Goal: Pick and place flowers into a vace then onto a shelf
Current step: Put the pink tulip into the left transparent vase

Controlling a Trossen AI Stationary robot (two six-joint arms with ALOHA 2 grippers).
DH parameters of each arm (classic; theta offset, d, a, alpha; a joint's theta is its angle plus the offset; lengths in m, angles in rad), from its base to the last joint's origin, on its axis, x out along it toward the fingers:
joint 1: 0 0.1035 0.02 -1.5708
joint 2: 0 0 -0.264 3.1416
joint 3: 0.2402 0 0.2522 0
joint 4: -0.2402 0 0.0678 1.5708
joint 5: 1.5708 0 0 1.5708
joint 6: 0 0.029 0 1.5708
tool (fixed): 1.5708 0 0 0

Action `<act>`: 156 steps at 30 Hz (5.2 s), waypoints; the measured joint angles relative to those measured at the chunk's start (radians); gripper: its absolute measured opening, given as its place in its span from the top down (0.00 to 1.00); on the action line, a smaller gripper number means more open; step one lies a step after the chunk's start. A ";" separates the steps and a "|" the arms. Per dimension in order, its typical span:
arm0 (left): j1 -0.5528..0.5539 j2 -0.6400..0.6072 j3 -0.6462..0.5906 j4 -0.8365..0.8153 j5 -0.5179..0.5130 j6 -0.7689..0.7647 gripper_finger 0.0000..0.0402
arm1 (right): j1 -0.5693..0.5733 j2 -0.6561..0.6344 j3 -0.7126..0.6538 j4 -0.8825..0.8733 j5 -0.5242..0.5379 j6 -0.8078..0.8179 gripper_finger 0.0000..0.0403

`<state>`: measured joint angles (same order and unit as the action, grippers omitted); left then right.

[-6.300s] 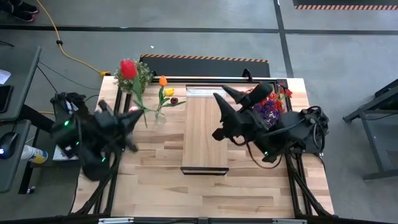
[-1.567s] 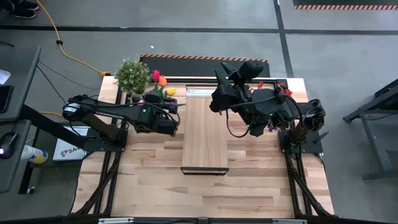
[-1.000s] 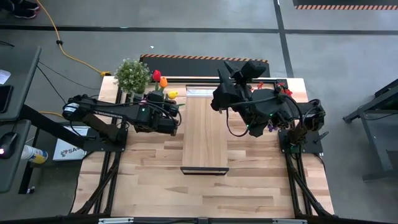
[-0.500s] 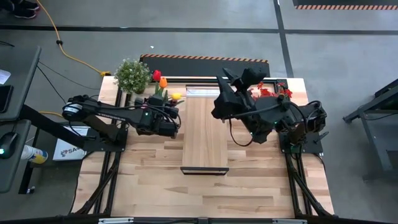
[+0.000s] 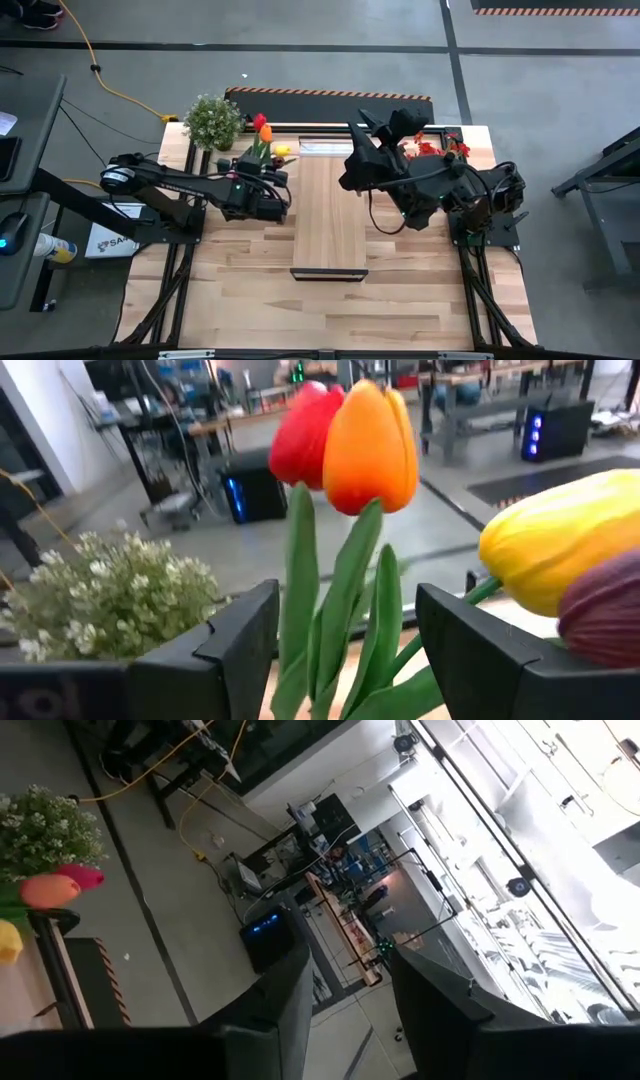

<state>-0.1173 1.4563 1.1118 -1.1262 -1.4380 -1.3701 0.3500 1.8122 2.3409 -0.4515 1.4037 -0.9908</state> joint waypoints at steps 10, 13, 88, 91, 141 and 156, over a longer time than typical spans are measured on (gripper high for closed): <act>0.000 0.000 -0.015 0.006 -0.065 -0.004 0.33 | 0.000 0.000 0.000 -0.001 0.000 0.026 0.68; 0.000 0.000 -0.015 0.006 -0.050 -0.004 0.33 | 0.000 0.000 0.000 -0.001 0.000 0.026 0.68; 0.143 -0.017 -0.013 -0.080 0.101 0.038 0.35 | -0.003 0.000 0.000 0.008 -0.155 0.067 0.68; 0.147 -0.017 -0.013 -0.080 0.102 0.037 0.35 | -0.003 0.000 0.000 0.008 -0.155 0.067 0.68; 0.341 -0.017 -0.013 -0.076 0.066 0.057 0.35 | -0.003 0.000 0.000 0.007 -0.121 0.096 0.68; 0.341 -0.017 -0.077 -0.080 0.062 0.081 0.35 | -0.003 0.000 0.000 0.007 -0.120 0.096 0.68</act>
<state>0.2234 1.4395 1.0347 -1.2065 -1.3763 -1.2887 0.3466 1.8126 2.3409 -0.4442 1.2835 -0.8944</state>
